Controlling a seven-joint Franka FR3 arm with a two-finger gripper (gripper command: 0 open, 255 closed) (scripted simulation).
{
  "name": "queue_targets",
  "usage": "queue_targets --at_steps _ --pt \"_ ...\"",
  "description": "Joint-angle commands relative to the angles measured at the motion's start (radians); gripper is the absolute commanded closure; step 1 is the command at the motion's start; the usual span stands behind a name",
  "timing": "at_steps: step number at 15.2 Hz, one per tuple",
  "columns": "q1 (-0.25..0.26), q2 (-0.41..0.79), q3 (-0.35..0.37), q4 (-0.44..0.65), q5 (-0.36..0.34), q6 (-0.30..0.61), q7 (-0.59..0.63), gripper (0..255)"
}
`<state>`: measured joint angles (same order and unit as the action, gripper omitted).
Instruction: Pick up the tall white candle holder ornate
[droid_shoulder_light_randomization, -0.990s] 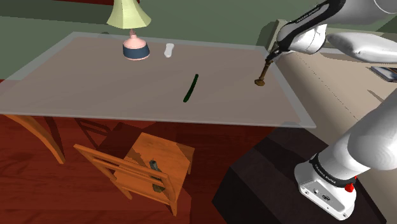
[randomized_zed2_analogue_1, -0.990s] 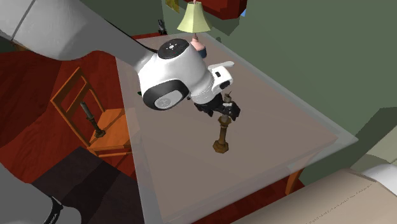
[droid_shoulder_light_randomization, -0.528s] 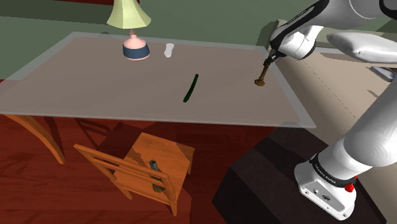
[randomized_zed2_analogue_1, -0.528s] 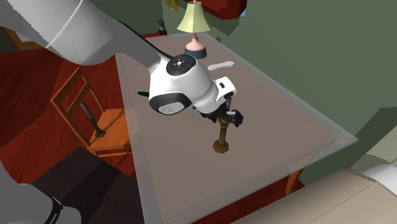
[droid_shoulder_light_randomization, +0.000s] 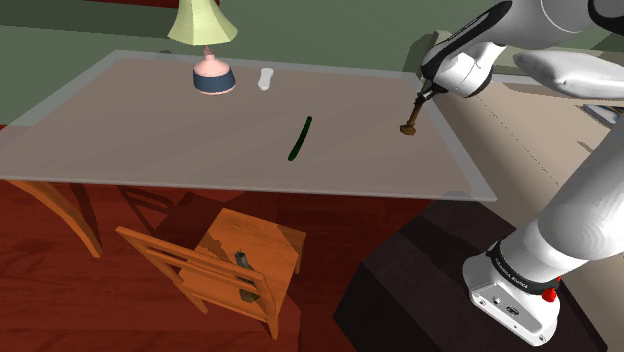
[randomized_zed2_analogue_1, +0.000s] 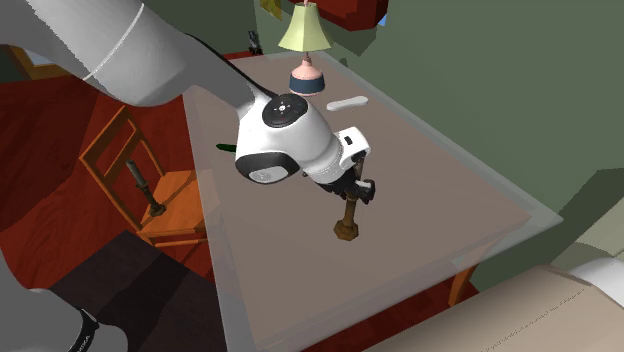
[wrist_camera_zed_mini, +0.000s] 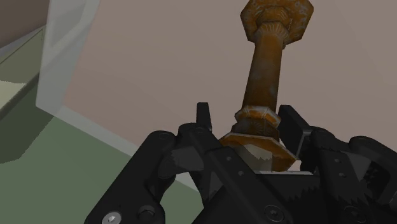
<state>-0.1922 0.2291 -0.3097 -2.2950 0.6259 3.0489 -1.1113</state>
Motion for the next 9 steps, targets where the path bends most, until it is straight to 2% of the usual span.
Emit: queue_targets --at_steps 1,5,9 --pt "0.0 0.0 0.0 0.0 0.0 0.0 0.0 255" --pt "-0.001 0.001 0.001 0.0 0.002 0.001 -0.001 255" --pt "0.066 -0.044 -0.084 -0.007 -0.107 -0.039 0.093 255"
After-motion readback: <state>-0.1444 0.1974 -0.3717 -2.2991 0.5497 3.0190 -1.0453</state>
